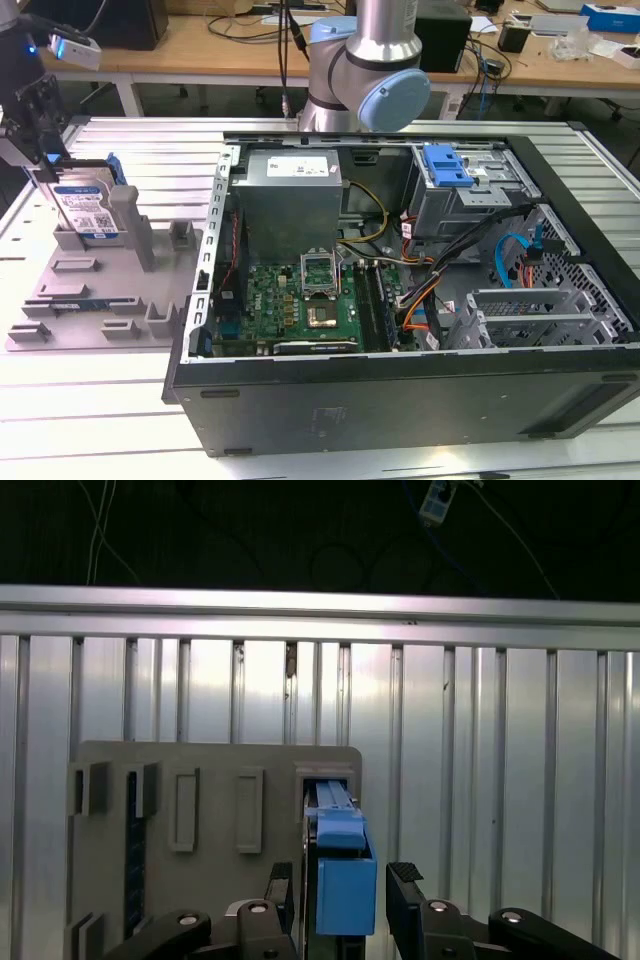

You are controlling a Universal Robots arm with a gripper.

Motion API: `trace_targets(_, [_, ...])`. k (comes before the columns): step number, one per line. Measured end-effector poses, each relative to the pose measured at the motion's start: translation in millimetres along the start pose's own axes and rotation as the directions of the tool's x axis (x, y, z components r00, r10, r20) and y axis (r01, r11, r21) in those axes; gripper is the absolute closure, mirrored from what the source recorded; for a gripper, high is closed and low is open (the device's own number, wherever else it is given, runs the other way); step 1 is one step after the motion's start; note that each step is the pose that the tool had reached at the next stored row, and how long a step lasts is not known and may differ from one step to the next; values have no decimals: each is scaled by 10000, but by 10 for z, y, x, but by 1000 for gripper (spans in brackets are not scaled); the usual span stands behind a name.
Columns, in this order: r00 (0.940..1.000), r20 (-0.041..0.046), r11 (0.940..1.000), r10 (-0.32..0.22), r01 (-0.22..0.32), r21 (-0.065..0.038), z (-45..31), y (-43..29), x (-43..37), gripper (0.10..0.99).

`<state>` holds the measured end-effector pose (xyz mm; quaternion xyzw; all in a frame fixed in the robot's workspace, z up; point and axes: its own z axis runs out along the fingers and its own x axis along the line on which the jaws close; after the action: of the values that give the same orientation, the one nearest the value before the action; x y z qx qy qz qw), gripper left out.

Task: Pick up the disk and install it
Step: 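Pick up the disk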

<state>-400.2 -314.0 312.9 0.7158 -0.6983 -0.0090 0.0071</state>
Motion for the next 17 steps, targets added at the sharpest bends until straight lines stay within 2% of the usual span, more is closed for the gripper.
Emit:
trace_targets(10, [10000, 0, 10000, 0, 0, 0, 83, 1, 0, 588])
trace_targets(17, [10000, -1, 10000, 0, 0, -3, 114, 17, 0, 588])
